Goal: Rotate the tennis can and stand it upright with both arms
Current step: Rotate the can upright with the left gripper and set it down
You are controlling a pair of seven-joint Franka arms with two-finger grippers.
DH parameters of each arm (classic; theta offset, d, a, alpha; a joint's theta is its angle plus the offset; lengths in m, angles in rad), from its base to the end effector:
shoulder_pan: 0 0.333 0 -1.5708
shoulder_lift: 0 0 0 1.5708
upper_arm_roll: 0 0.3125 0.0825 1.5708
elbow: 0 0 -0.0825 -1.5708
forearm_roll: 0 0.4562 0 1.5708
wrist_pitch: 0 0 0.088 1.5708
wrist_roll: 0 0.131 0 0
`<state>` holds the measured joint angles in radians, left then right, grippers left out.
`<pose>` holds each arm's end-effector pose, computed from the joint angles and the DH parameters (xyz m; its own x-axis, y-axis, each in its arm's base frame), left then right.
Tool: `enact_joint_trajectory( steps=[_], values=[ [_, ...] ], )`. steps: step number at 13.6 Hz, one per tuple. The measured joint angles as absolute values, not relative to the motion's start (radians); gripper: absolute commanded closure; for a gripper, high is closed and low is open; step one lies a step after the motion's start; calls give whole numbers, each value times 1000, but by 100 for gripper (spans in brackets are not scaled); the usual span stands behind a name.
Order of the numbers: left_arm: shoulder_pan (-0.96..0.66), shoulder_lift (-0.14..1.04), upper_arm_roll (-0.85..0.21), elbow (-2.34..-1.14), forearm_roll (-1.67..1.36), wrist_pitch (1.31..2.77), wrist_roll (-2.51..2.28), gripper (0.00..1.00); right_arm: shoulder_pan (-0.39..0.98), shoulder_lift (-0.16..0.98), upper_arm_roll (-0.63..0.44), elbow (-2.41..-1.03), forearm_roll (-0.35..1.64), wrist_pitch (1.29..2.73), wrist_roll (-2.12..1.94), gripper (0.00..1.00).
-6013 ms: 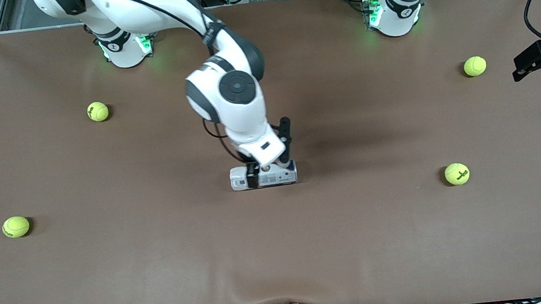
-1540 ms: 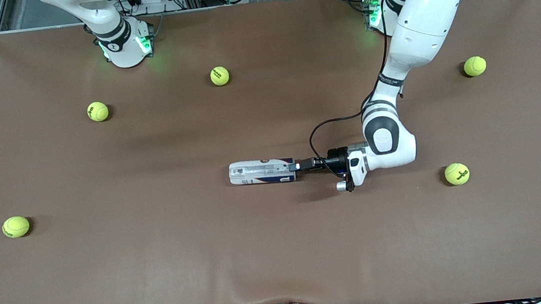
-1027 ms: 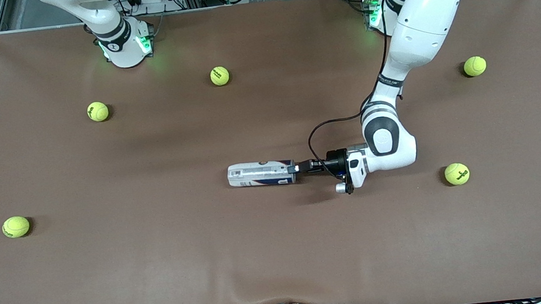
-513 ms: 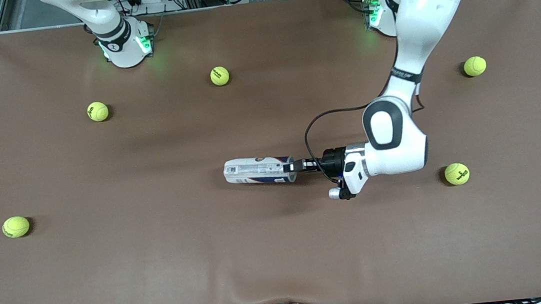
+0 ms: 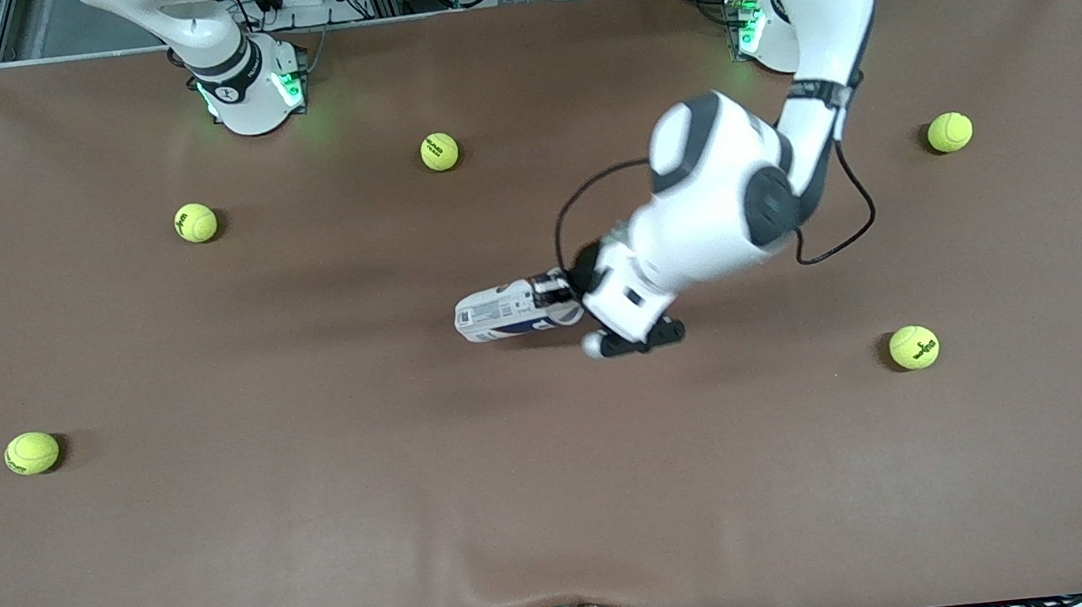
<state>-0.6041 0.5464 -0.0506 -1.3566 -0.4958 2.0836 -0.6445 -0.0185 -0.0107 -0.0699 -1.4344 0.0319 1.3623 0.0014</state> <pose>0.6217 -0.5107 0.3827 0.9691 0.1578 -0.1896 0.2285 -0.8639 0.4489 0.5962 -0.0484 0.6587 0.9947 -0.0829 -0.0613 -0.0850 -0.9959 -0.0322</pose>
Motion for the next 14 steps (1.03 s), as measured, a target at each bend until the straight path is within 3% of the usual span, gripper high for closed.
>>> enact_joint_trajectory(
  steps=[6, 14],
  values=[
    [-757, 512, -45, -1314, -51, 1838, -986, 100, -18, -11, -68, -1434, 32, 1362, 1, 0],
    [-858, 580, -35, -1312, 47, 1817, -1139, 100, -18, -11, -68, -1434, 32, 1362, 1, 0]
  ],
)
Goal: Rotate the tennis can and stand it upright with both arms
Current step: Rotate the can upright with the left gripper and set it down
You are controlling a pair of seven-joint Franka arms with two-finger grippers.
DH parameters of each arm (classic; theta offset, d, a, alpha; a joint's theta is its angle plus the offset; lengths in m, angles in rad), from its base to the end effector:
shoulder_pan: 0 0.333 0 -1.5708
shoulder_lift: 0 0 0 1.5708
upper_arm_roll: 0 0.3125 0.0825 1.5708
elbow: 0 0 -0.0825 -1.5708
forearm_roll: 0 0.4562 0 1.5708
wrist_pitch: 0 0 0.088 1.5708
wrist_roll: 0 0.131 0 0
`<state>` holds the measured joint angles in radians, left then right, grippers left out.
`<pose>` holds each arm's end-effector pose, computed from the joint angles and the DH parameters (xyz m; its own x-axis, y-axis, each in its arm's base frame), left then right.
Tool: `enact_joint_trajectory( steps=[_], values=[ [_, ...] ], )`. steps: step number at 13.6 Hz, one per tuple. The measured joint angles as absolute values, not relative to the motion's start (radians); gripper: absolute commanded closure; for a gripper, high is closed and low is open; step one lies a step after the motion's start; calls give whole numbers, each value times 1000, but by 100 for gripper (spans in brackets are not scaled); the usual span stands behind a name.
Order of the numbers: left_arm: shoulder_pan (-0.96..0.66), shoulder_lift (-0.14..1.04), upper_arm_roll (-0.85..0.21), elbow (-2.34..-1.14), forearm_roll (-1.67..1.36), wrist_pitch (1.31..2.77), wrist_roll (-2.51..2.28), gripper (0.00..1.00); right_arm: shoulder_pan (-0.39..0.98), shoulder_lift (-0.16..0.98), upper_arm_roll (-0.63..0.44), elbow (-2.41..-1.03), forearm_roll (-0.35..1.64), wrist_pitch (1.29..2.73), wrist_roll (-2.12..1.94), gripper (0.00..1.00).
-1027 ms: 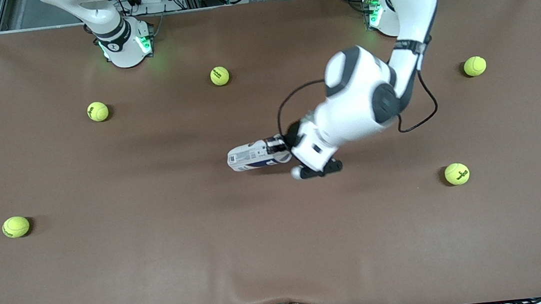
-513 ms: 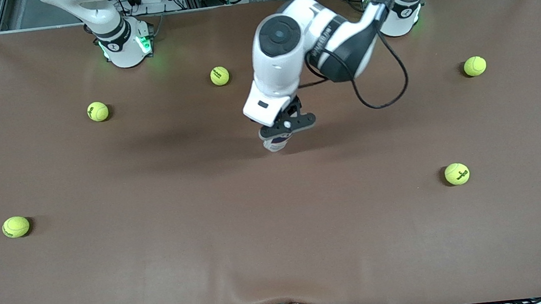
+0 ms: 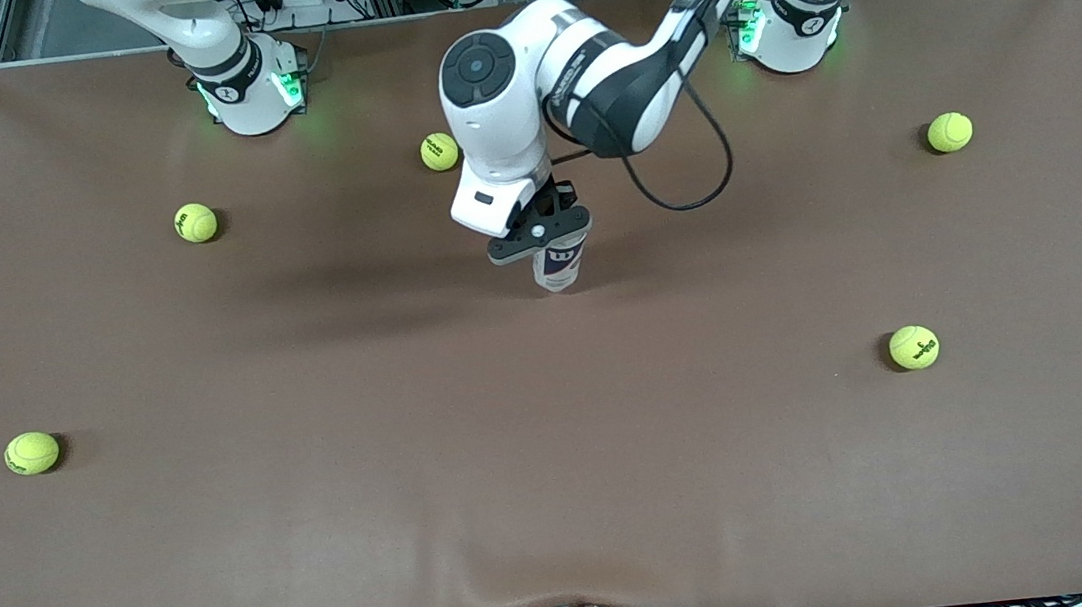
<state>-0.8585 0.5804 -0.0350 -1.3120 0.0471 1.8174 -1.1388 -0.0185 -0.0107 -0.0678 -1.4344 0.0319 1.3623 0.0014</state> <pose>0.4946 -0.5996 0.3462 0.9719 0.2352 -0.0081 0.2339 -0.9691 -0.0785 0.5963 -0.0471 0.6587 0.9948 -0.0808 -0.0613 -0.0829 -0.9960 -0.0322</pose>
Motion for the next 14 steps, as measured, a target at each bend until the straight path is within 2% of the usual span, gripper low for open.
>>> enact_joint_trajectory(
  steps=[7, 8, 9, 10, 11, 12, 14],
  values=[
    [-857, 607, -27, -1309, 47, 1863, -1139, 100, -18, -11, -68, -1434, 32, 1363, 1, 0],
    [-858, 610, -27, -1309, 47, 1864, -1139, 96, -18, -11, -68, -1434, 32, 1363, 1, 0],
    [-859, 611, -27, -1309, 47, 1864, -1139, 88, -18, -11, -68, -1434, 32, 1363, 1, 0],
    [-859, 613, -27, -1309, 47, 1864, -1139, 75, -18, -11, -68, -1434, 32, 1364, 1, 0],
    [-860, 615, -27, -1309, 47, 1864, -1139, 58, -18, -11, -68, -1434, 32, 1366, 1, 0],
    [-860, 616, -27, -1309, 47, 1864, -1139, 52, -18, -11, -68, -1434, 32, 1367, 1, 0],
    [-860, 617, -27, -1309, 47, 1864, -1139, 48, -18, -11, -68, -1434, 32, 1368, 1, 0]
  ],
)
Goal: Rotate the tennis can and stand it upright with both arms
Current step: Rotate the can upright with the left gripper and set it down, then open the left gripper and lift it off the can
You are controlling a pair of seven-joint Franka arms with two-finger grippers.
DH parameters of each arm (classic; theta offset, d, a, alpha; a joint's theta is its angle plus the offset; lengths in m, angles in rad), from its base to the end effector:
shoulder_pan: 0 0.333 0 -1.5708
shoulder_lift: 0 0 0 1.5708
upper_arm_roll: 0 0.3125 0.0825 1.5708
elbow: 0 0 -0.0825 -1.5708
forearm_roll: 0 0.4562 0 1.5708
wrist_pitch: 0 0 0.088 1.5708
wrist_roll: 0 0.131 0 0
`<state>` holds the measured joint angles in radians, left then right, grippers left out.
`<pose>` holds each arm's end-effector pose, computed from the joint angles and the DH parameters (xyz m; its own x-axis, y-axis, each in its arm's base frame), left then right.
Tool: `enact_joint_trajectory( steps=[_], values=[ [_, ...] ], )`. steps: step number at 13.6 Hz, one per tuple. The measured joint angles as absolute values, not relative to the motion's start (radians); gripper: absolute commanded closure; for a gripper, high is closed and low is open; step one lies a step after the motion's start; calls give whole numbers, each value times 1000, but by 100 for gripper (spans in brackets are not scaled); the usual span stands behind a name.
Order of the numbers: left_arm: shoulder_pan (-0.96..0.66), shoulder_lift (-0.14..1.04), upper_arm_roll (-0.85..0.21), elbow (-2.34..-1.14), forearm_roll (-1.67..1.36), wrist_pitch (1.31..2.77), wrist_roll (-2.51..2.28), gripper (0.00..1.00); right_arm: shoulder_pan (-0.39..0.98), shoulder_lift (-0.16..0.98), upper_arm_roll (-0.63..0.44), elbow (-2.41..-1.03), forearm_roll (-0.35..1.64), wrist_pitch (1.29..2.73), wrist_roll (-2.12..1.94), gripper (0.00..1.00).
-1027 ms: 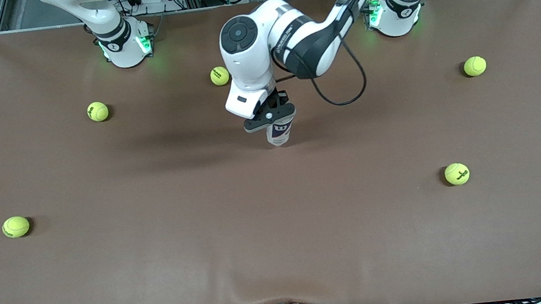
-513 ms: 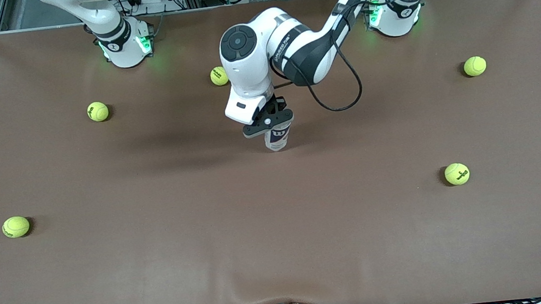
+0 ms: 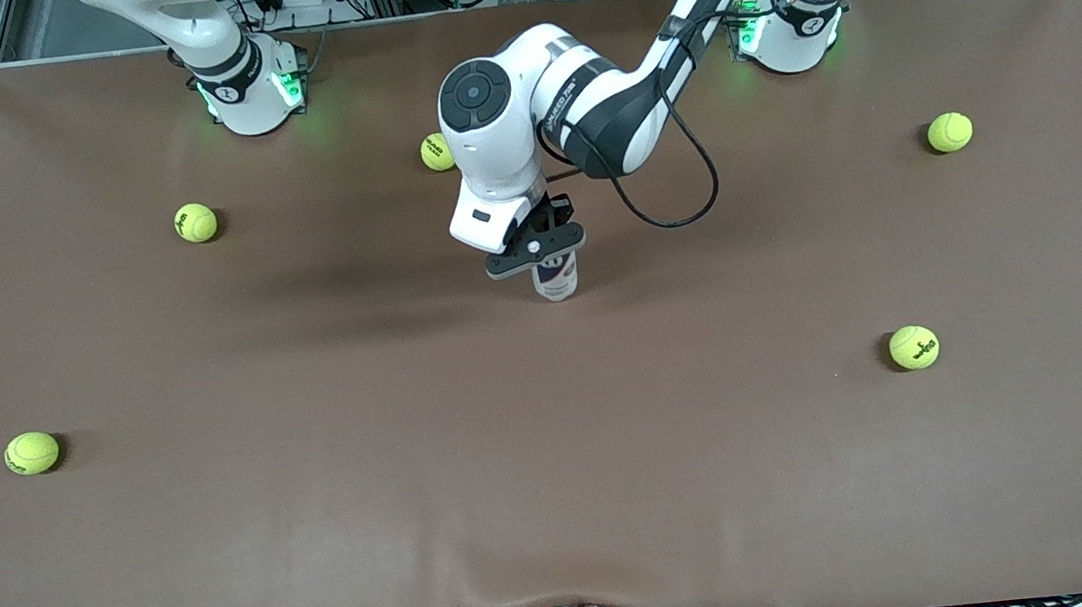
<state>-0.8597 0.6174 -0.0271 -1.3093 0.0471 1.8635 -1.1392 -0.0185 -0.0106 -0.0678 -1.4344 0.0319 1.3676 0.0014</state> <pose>0.5020 -0.6024 0.3223 0.9709 0.2396 -0.0005 0.2389 -0.9686 -0.0692 0.5970 -0.0472 0.6591 0.9951 -0.0810 -0.0561 -0.0829 -0.9960 -0.0322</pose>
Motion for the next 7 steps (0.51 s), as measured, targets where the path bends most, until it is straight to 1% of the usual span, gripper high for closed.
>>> enact_joint_trajectory(
  steps=[2, 3, 4, 5, 7],
  values=[
    [-860, 617, -27, -1308, 47, 1864, -1139, 41, -18, -11, -68, -1434, 32, 1368, 1, 0],
    [-860, 617, -27, -1305, 47, 1865, -1139, 34, -18, -11, -68, -1434, 32, 1369, 1, 0],
    [-860, 616, -27, -1298, 47, 1866, -1139, 23, -18, -11, -68, -1434, 32, 1369, 1, 0],
    [-859, 609, -27, -1289, 47, 1867, -1140, 0, -18, -11, -68, -1434, 32, 1369, 1, 0],
    [-855, 575, -27, -1280, 47, 1864, -1140, 0, -18, -11, -68, -1434, 32, 1369, 1, 0]
  ],
)
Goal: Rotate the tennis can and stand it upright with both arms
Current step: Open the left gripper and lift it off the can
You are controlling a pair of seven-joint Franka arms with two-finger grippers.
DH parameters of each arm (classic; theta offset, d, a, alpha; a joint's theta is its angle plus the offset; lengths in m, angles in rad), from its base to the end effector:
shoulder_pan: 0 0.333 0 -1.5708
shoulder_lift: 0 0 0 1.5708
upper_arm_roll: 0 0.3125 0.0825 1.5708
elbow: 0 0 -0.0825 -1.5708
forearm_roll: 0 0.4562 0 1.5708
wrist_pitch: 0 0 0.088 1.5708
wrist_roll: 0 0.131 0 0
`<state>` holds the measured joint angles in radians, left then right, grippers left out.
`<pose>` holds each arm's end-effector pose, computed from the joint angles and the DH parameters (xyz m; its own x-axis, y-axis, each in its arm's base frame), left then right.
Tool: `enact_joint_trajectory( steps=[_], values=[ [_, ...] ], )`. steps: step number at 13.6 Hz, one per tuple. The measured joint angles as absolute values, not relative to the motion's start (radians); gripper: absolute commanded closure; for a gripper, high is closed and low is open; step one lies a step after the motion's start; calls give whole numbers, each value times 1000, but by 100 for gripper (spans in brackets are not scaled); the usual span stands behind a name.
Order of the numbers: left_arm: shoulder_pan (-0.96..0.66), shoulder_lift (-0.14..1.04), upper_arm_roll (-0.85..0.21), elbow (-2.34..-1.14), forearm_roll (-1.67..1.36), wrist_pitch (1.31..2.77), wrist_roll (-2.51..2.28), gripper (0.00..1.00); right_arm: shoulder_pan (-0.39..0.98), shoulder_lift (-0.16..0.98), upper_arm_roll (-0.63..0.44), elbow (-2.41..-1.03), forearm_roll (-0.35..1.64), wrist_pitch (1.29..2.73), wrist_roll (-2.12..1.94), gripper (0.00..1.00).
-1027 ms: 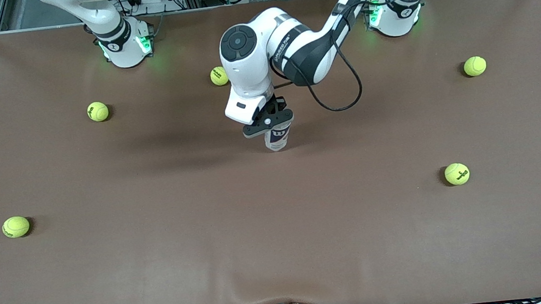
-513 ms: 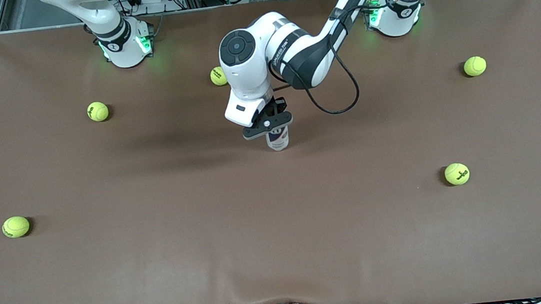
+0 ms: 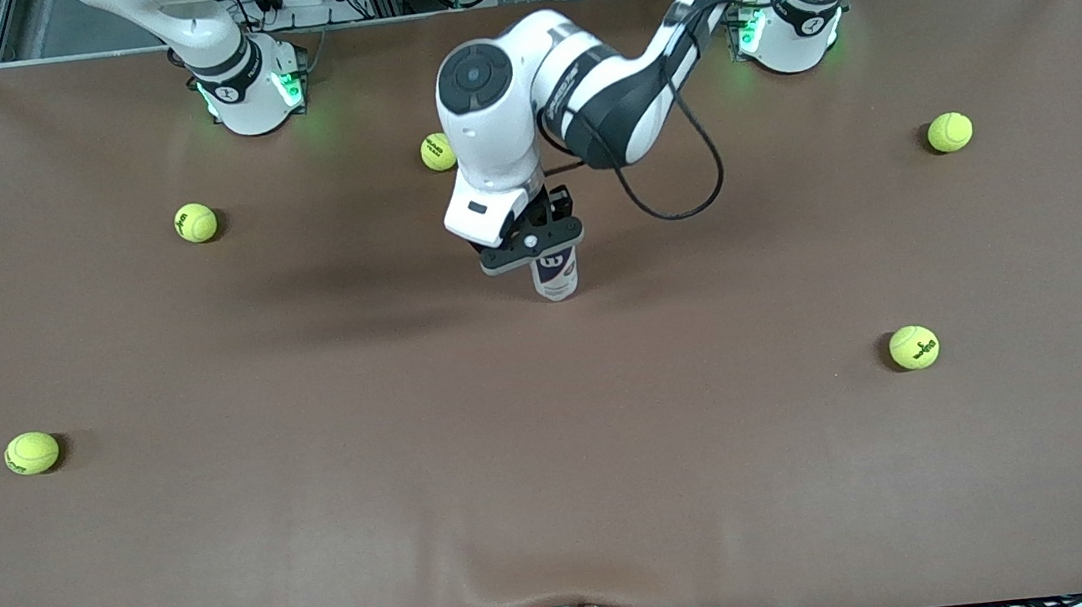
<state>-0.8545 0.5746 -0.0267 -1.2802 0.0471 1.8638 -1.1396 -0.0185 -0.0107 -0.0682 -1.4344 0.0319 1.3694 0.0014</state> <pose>0.5089 -0.6034 0.3718 0.9686 0.2466 0.0317 0.2468 -0.9690 -0.0046 0.5972 -0.0475 0.6593 0.9952 -0.0815 -0.0542 -0.0833 -0.9960 -0.0322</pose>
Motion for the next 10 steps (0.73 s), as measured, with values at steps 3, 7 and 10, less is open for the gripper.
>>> enact_joint_trajectory(
  steps=[3, 7, 10],
  values=[
    [-838, 508, -25, -1279, 47, 1830, -1140, 0, -18, -11, -68, -1434, 32, 1369, 1, 0],
    [-750, 441, -20, -1279, 48, 1769, -1121, 0, -18, -11, -68, -1434, 32, 1369, 1, 0],
    [-634, 390, -19, -1278, 48, 1737, -977, 0, -18, -11, -67, -1434, 32, 1369, 1, 0]
  ],
)
